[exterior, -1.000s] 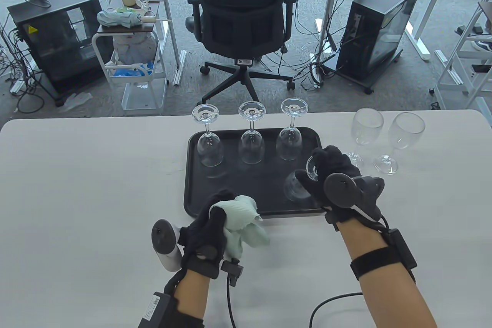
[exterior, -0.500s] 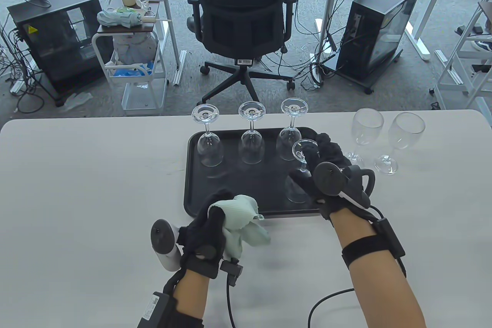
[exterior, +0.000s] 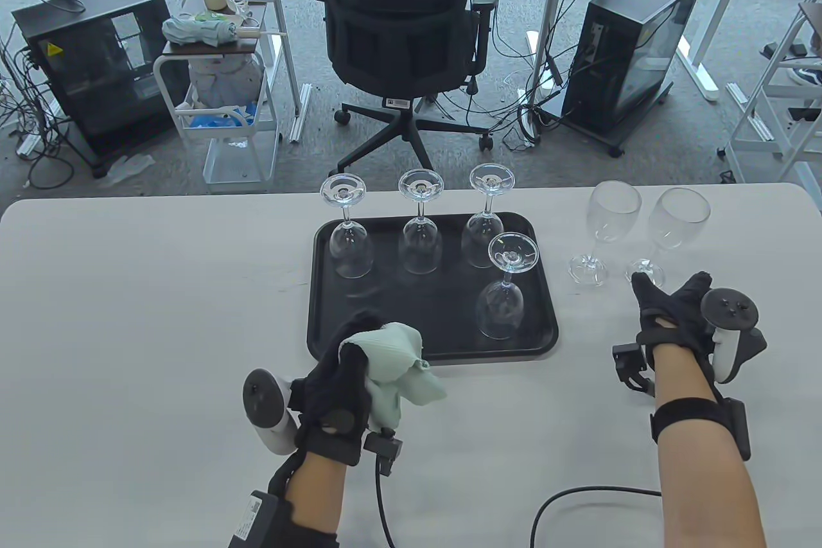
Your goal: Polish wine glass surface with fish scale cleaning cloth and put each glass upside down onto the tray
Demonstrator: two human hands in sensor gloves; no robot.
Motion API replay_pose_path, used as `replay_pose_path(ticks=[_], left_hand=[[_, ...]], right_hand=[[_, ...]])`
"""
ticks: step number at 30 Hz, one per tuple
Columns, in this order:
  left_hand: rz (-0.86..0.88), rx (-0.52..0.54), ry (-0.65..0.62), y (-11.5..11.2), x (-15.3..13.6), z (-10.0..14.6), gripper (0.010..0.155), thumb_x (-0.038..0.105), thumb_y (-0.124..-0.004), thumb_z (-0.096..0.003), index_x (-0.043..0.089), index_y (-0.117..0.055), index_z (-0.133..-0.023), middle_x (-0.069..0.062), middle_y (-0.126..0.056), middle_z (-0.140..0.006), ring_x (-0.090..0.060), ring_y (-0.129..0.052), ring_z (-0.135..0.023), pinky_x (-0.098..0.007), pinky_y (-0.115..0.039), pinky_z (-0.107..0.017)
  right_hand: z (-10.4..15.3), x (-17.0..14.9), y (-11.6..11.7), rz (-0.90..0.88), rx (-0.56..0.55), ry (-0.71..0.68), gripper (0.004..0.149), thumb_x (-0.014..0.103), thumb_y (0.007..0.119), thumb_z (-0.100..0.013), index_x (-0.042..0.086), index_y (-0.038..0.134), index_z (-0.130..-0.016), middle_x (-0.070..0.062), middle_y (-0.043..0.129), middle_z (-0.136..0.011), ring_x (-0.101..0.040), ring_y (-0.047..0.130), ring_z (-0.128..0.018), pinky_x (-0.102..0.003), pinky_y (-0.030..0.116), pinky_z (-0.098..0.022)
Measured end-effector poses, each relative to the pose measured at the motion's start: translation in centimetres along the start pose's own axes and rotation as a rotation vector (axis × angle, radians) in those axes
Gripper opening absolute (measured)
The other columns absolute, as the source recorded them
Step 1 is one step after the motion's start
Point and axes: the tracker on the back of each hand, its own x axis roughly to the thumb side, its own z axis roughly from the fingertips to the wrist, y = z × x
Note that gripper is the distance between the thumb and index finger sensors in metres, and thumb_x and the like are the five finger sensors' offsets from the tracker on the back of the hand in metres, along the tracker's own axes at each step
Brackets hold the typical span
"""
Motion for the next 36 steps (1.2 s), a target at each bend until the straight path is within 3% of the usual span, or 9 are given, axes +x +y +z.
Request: replay_pose_path(ticks=[5,13,22,28,31,33,35,36], left_hand=[[-0.016,0.011,-0.001,0.3,0.0,-0.1,0.052,0.055,-0.060,-0.0586,0.029,-0.067,-0.103,-0.003,-0.063,-0.113,-0.037,-0.067,-0.101,-0.063,-0.074,-0.063],[-0.019,0.026,-0.003,0.9,0.3,-0.2,0.052,0.055,-0.060,-0.0587,0.029,-0.067,-0.103,-0.003,-0.063,-0.113,-0.037,-0.066,-0.101,-0.063,-0.074,-0.063],[-0.027,0.019,-0.001,0.9,0.3,-0.2,0.052,0.054,-0.060,-0.0586,0.028,-0.067,-0.103,-0.003,-0.063,-0.113,-0.037,-0.066,-0.101,-0.064,-0.073,-0.064],[-0.025,0.025,0.004,0.8,0.3,-0.2,0.052,0.055,-0.060,-0.0585,0.029,-0.067,-0.103,-0.003,-0.064,-0.113,-0.037,-0.066,-0.101,-0.064,-0.073,-0.064],[-0.018,0.030,0.008,0.8,0.2,-0.2,0.052,0.055,-0.060,-0.0586,0.029,-0.067,-0.103,-0.003,-0.063,-0.113,-0.037,-0.066,-0.102,-0.064,-0.072,-0.065],[-0.017,0.031,0.011,0.8,0.2,-0.1,0.052,0.055,-0.060,-0.0586,0.029,-0.067,-0.103,-0.003,-0.063,-0.113,-0.037,-0.065,-0.102,-0.064,-0.072,-0.065],[-0.007,0.035,0.016,0.7,0.2,-0.1,0.052,0.055,-0.060,-0.0586,0.029,-0.067,-0.103,-0.003,-0.063,-0.113,-0.037,-0.065,-0.102,-0.065,-0.071,-0.065],[-0.007,0.032,0.017,0.6,0.1,-0.1,0.052,0.055,-0.060,-0.0585,0.029,-0.067,-0.103,-0.003,-0.063,-0.113,-0.037,-0.065,-0.102,-0.065,-0.071,-0.065]], right_hand=[[-3.2,0.3,1.2,-0.021,0.024,0.054,0.098,0.066,0.086,-0.046,0.025,0.023,-0.110,-0.016,0.022,-0.115,-0.049,0.025,-0.101,-0.068,0.045,-0.068],[-7.0,1.4,2.5,-0.116,0.023,0.118,0.085,0.061,0.088,-0.047,0.031,0.040,-0.110,-0.016,0.024,-0.116,-0.048,0.016,-0.099,-0.065,0.031,-0.068],[-7.8,1.6,3.0,-0.145,-0.068,0.169,0.047,0.045,0.085,-0.051,0.034,0.073,-0.095,-0.017,0.040,-0.114,-0.046,0.022,-0.099,-0.062,0.031,-0.068],[-6.2,0.3,0.5,-0.326,-0.071,0.125,0.043,0.040,0.086,-0.050,0.035,0.077,-0.091,-0.016,0.053,-0.111,-0.048,0.031,-0.100,-0.068,0.037,-0.066],[-4.7,0.6,-2.2,-0.367,-0.072,-0.049,0.043,0.039,0.084,-0.051,0.035,0.074,-0.092,-0.013,0.066,-0.106,-0.045,0.034,-0.102,-0.070,0.033,-0.067],[-2.7,1.6,-3.9,-0.307,-0.091,-0.272,0.042,0.038,0.082,-0.052,0.035,0.072,-0.093,-0.010,0.076,-0.101,-0.042,0.038,-0.103,-0.070,0.030,-0.066],[1.1,3.5,-5.2,-0.094,-0.121,-0.569,0.043,0.036,0.082,-0.053,0.034,0.070,-0.094,-0.010,0.078,-0.098,-0.041,0.037,-0.105,-0.072,0.027,-0.067],[3.0,4.2,-5.5,0.026,-0.135,-0.706,0.045,0.037,0.081,-0.053,0.036,0.067,-0.096,-0.010,0.079,-0.095,-0.040,0.044,-0.104,-0.072,0.032,-0.067]])
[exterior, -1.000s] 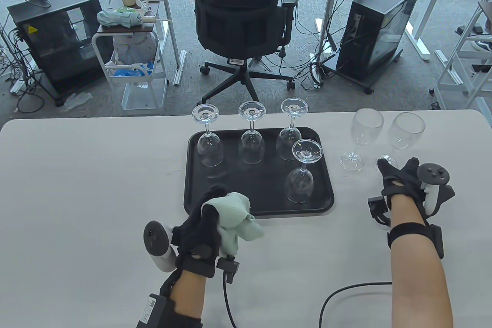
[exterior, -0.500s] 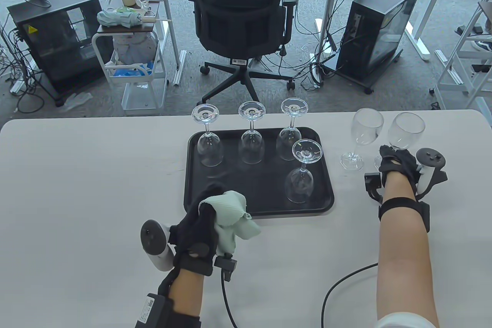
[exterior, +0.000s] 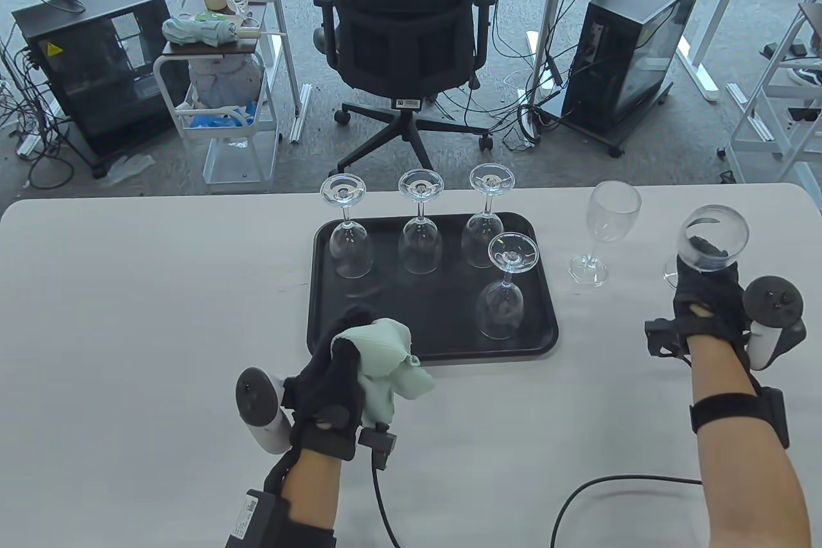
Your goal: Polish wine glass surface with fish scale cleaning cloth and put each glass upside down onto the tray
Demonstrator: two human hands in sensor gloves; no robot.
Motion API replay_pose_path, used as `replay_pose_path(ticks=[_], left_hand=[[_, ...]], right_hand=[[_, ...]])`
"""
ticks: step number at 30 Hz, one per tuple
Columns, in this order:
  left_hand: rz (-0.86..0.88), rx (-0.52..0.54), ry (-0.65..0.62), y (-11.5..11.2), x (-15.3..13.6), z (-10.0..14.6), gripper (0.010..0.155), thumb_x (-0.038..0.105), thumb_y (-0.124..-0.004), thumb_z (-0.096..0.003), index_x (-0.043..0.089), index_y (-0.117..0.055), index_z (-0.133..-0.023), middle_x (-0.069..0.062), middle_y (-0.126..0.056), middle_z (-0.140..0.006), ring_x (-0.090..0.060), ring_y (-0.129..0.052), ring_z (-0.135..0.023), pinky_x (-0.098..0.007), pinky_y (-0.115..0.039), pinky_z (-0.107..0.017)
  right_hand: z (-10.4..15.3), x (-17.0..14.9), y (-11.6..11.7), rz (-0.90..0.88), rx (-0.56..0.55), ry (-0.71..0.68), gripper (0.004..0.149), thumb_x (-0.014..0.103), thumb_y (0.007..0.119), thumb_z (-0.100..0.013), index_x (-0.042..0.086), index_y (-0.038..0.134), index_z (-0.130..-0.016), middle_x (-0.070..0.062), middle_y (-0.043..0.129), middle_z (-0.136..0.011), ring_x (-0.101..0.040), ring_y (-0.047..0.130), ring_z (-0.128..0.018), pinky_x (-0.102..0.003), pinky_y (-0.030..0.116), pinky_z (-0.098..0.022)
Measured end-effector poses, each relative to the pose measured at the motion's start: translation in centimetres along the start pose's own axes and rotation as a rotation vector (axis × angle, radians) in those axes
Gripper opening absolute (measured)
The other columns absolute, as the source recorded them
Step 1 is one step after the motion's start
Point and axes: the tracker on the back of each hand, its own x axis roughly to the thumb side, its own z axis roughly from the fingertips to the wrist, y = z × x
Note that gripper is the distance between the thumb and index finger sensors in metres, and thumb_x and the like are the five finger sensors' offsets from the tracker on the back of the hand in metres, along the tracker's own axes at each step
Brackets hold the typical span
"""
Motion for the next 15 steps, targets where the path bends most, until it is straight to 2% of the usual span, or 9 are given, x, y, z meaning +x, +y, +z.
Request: replay_pose_path(ticks=[1,3,5,6,9,12,15], left_hand=[[-0.001,-0.001,0.001,-0.1,0.0,0.0,0.052,0.055,-0.060,-0.0585,0.029,-0.067,-0.103,-0.003,-0.063,-0.113,-0.037,-0.064,-0.102,-0.065,-0.071,-0.066],[0.005,0.000,0.005,-0.2,-0.1,0.0,0.052,0.055,-0.060,-0.0584,0.029,-0.066,-0.103,-0.003,-0.062,-0.113,-0.037,-0.064,-0.103,-0.065,-0.070,-0.066],[0.006,0.000,0.008,-0.4,-0.2,0.1,0.052,0.055,-0.060,-0.0585,0.029,-0.066,-0.103,-0.003,-0.062,-0.114,-0.037,-0.063,-0.103,-0.065,-0.069,-0.066],[0.000,-0.001,0.008,-0.5,-0.2,0.1,0.052,0.055,-0.060,-0.0585,0.030,-0.066,-0.103,-0.003,-0.062,-0.114,-0.037,-0.063,-0.103,-0.066,-0.069,-0.067],[0.003,0.005,0.004,-0.6,-0.2,0.1,0.052,0.055,-0.060,-0.0584,0.030,-0.066,-0.104,-0.003,-0.061,-0.114,-0.037,-0.061,-0.104,-0.066,-0.067,-0.067],[-0.004,-0.002,-0.002,-1.0,0.0,0.1,0.052,0.055,-0.060,-0.0584,0.030,-0.065,-0.104,-0.003,-0.060,-0.115,-0.037,-0.059,-0.105,-0.067,-0.065,-0.068],[-0.021,-0.023,-0.007,-1.4,0.2,0.2,0.052,0.055,-0.060,-0.0584,0.031,-0.064,-0.104,-0.003,-0.058,-0.115,-0.036,-0.058,-0.105,-0.067,-0.063,-0.069]], right_hand=[[1.4,2.1,-0.3,0.098,0.013,-0.161,0.048,0.037,0.080,-0.053,0.036,0.065,-0.098,-0.009,0.080,-0.093,-0.038,0.056,-0.101,-0.072,0.039,-0.068],[4.1,6.1,-0.1,0.274,0.076,-0.418,0.051,0.036,0.084,-0.052,0.036,0.066,-0.099,-0.009,0.083,-0.089,-0.035,0.067,-0.095,-0.069,0.055,-0.067],[6.8,9.0,0.6,0.435,0.110,-0.575,0.051,0.039,0.087,-0.051,0.037,0.068,-0.099,-0.006,0.087,-0.087,-0.031,0.074,-0.091,-0.058,0.070,-0.061],[9.2,11.4,1.4,0.520,0.122,-0.685,0.051,0.039,0.089,-0.050,0.037,0.071,-0.097,-0.005,0.089,-0.085,-0.031,0.077,-0.089,-0.053,0.074,-0.057],[13.8,15.3,4.0,0.623,0.173,-0.818,0.050,0.041,0.091,-0.047,0.038,0.075,-0.095,-0.003,0.093,-0.082,-0.029,0.082,-0.085,-0.048,0.079,-0.051],[16.6,18.0,6.5,0.634,0.235,-0.819,0.050,0.040,0.092,-0.046,0.037,0.077,-0.093,-0.003,0.094,-0.081,-0.030,0.083,-0.085,-0.048,0.078,-0.051],[17.7,19.8,8.0,0.644,0.199,-0.791,0.050,0.041,0.091,-0.046,0.038,0.077,-0.093,-0.003,0.094,-0.081,-0.029,0.084,-0.084,-0.046,0.079,-0.049]])
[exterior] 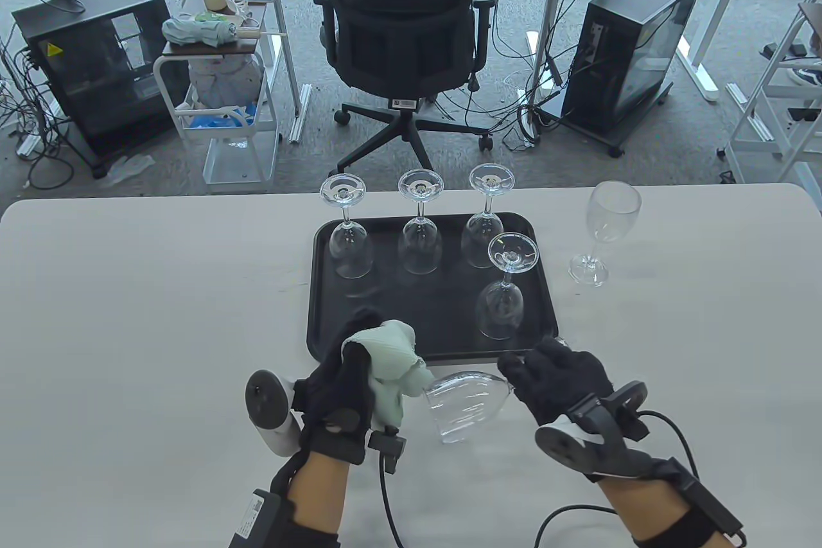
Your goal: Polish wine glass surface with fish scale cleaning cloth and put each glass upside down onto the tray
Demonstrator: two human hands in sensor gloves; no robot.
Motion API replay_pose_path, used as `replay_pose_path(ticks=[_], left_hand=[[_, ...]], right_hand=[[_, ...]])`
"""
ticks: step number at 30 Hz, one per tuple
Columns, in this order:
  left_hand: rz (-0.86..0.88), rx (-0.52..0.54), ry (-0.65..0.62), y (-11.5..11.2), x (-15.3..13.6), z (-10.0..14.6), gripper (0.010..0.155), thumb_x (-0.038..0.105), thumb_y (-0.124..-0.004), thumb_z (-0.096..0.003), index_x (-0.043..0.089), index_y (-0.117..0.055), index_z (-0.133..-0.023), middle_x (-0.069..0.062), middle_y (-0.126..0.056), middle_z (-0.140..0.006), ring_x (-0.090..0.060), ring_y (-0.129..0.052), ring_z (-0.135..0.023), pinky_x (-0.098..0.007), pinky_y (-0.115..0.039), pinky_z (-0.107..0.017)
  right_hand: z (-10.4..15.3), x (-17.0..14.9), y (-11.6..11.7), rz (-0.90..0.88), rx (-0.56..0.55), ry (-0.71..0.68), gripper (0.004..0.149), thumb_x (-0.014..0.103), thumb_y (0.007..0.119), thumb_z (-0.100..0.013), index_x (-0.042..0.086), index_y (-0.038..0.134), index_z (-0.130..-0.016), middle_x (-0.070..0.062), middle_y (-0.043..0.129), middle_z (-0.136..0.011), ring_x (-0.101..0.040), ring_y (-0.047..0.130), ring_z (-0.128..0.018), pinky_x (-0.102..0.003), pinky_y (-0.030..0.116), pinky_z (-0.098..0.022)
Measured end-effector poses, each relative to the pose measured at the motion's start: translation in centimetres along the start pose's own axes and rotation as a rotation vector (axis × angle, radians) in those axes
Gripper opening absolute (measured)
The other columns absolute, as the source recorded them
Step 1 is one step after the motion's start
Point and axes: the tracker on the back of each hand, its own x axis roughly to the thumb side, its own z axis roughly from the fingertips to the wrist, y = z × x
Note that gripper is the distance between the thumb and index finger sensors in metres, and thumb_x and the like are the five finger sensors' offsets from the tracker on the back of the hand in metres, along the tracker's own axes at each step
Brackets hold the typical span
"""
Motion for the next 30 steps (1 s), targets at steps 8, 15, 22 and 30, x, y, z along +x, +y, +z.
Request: replay_pose_path(ticks=[8,15,22,30], left_hand=[[-0.009,-0.098,0.011,-1.7,-0.3,0.2,0.054,0.058,-0.059,-0.0579,0.034,-0.063,-0.106,-0.003,-0.051,-0.118,-0.037,-0.049,-0.109,-0.071,-0.055,-0.073],[-0.108,-0.097,0.009,-3.0,-0.8,0.6,0.061,0.065,-0.069,-0.0536,0.041,-0.051,-0.107,-0.001,-0.034,-0.121,-0.037,-0.041,-0.108,-0.066,-0.069,-0.065],[-0.128,-0.001,-0.012,-1.5,-0.1,0.6,0.057,0.063,-0.075,-0.0529,0.034,-0.064,-0.101,-0.004,-0.053,-0.113,-0.037,-0.061,-0.099,-0.062,-0.079,-0.053],[-0.091,-0.039,-0.017,-2.4,0.3,0.9,0.057,0.064,-0.074,-0.0532,0.035,-0.064,-0.101,-0.004,-0.053,-0.113,-0.038,-0.062,-0.098,-0.062,-0.081,-0.052]], right_hand=[[-2.1,2.1,-0.6,0.008,-0.057,0.231,0.051,0.037,0.091,-0.046,0.036,0.075,-0.095,-0.005,0.093,-0.084,-0.032,0.082,-0.085,-0.048,0.078,-0.050],[-1.0,3.4,-0.8,-0.016,-0.200,0.129,0.051,0.037,0.092,-0.046,0.037,0.074,-0.094,-0.002,0.091,-0.087,-0.030,0.085,-0.083,-0.049,0.082,-0.048],[0.7,-0.8,0.4,-0.496,-0.336,0.077,0.076,0.054,0.085,-0.049,0.037,0.040,-0.108,-0.012,0.041,-0.115,-0.040,0.038,-0.104,-0.057,0.064,-0.068],[1.4,-4.6,4.0,-1.113,-0.303,0.212,0.080,0.057,0.086,-0.047,0.038,0.038,-0.108,-0.016,0.060,-0.105,-0.038,0.094,-0.060,-0.041,0.088,-0.037]])
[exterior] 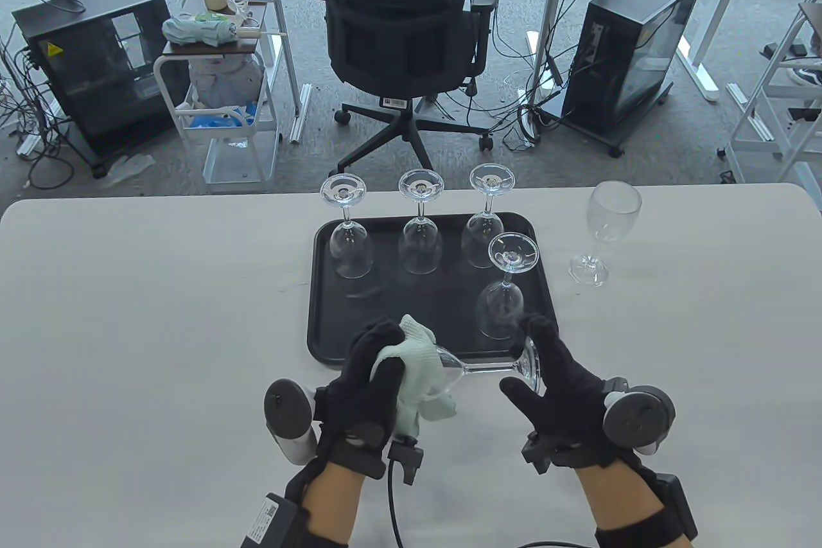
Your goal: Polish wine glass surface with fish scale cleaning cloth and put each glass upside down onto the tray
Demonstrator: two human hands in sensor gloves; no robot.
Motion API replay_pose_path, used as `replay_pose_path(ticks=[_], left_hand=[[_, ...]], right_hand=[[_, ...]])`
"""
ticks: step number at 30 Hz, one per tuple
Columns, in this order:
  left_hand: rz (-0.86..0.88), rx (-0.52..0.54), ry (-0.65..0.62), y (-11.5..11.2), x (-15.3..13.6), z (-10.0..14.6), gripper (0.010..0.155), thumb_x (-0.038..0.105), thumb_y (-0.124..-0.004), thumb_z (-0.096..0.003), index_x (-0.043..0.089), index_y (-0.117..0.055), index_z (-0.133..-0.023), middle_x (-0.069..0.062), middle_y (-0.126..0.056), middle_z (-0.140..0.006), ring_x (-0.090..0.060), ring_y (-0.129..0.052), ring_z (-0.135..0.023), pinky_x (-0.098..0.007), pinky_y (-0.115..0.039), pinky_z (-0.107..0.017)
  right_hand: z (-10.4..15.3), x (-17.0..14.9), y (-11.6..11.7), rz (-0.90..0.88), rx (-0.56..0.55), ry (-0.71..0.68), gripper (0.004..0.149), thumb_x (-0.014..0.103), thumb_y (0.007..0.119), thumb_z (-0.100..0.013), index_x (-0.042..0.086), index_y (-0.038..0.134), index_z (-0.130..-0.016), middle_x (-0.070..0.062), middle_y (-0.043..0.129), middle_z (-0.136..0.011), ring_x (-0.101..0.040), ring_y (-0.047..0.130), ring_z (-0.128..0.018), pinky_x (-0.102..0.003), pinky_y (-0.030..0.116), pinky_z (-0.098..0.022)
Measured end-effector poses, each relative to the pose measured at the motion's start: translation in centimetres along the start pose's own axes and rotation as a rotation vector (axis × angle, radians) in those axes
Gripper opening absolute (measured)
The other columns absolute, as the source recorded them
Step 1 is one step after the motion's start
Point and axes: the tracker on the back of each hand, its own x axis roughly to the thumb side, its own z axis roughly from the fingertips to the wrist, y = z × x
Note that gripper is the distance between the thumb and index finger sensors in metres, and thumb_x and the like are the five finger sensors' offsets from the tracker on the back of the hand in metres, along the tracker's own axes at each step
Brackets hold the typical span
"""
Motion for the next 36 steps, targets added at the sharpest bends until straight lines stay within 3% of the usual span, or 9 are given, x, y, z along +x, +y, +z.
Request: replay_pose_path(ticks=[3,6,9,13,17,20,27,34,36], left_hand=[[-0.022,-0.068,-0.058,-0.2,0.3,-0.1,0.060,0.068,-0.072,-0.0519,0.038,-0.061,-0.103,-0.002,-0.050,-0.115,-0.036,-0.061,-0.100,-0.058,-0.083,-0.051],[-0.077,-0.063,-0.118,-0.1,0.4,-0.2,0.061,0.069,-0.073,-0.0505,0.040,-0.060,-0.103,-0.001,-0.050,-0.115,-0.035,-0.062,-0.100,-0.056,-0.084,-0.050],[-0.073,-0.058,-0.090,0.1,0.4,-0.3,0.059,0.067,-0.073,-0.0516,0.038,-0.062,-0.102,-0.002,-0.053,-0.113,-0.036,-0.064,-0.098,-0.057,-0.085,-0.048],[0.015,-0.065,-0.015,0.1,0.0,-0.2,0.059,0.067,-0.073,-0.0529,0.037,-0.063,-0.103,-0.003,-0.053,-0.113,-0.037,-0.064,-0.098,-0.058,-0.085,-0.047],[-0.021,-0.079,-0.045,-0.3,0.2,-0.1,0.060,0.069,-0.071,-0.0523,0.039,-0.061,-0.103,-0.002,-0.052,-0.114,-0.036,-0.064,-0.099,-0.055,-0.085,-0.048],[-0.089,-0.074,-0.115,-0.4,0.4,-0.1,0.059,0.068,-0.072,-0.0512,0.040,-0.062,-0.102,-0.001,-0.052,-0.114,-0.035,-0.063,-0.100,-0.057,-0.083,-0.050],[0.020,-0.076,-0.006,-0.2,-0.1,-0.1,0.057,0.067,-0.071,-0.0535,0.038,-0.063,-0.102,-0.003,-0.054,-0.113,-0.037,-0.065,-0.098,-0.057,-0.085,-0.048],[-0.050,-0.066,-0.094,-0.3,0.0,-0.1,0.058,0.069,-0.071,-0.0520,0.040,-0.062,-0.102,-0.001,-0.052,-0.114,-0.035,-0.063,-0.100,-0.056,-0.084,-0.050],[-0.070,-0.054,-0.095,-0.1,-0.1,-0.2,0.058,0.068,-0.071,-0.0517,0.039,-0.064,-0.101,-0.001,-0.055,-0.113,-0.035,-0.066,-0.098,-0.056,-0.085,-0.048]], right_hand=[[-0.2,-0.6,0.3,-0.076,0.015,0.136,0.071,0.067,0.076,-0.048,0.036,0.046,-0.105,-0.016,0.068,-0.095,-0.028,0.095,-0.044,-0.030,0.088,-0.021],[-0.1,-0.9,0.5,-0.170,0.081,0.261,0.075,0.069,0.072,-0.049,0.031,0.045,-0.107,-0.019,0.067,-0.094,-0.030,0.093,-0.043,-0.033,0.087,-0.021],[-0.2,-0.3,0.3,0.007,0.106,0.096,0.083,0.066,0.076,-0.048,0.029,0.035,-0.109,-0.020,0.061,-0.102,-0.037,0.093,-0.055,-0.042,0.088,-0.032],[0.0,0.6,0.0,0.272,0.031,-0.183,0.090,0.063,0.083,-0.045,0.032,0.024,-0.107,-0.015,0.055,-0.106,-0.031,0.095,-0.060,-0.038,0.092,-0.037],[-0.2,-0.5,0.0,-0.018,0.031,0.049,0.075,0.066,0.078,-0.047,0.035,0.043,-0.106,-0.017,0.066,-0.095,-0.028,0.094,-0.046,-0.033,0.088,-0.024],[0.0,-1.3,0.2,-0.151,0.127,0.271,0.078,0.072,0.072,-0.048,0.029,0.045,-0.107,-0.021,0.070,-0.091,-0.028,0.094,-0.040,-0.033,0.087,-0.019],[0.1,0.8,-0.4,0.306,0.030,-0.231,0.092,0.065,0.082,-0.045,0.029,0.024,-0.107,-0.016,0.056,-0.104,-0.031,0.094,-0.060,-0.039,0.092,-0.037],[-0.1,-0.7,0.2,-0.064,0.096,0.147,0.078,0.070,0.072,-0.048,0.029,0.042,-0.107,-0.020,0.068,-0.092,-0.028,0.093,-0.043,-0.034,0.087,-0.022],[-0.1,-0.7,0.2,-0.047,0.120,0.115,0.080,0.067,0.075,-0.048,0.027,0.040,-0.108,-0.022,0.065,-0.094,-0.032,0.092,-0.046,-0.038,0.087,-0.025]])
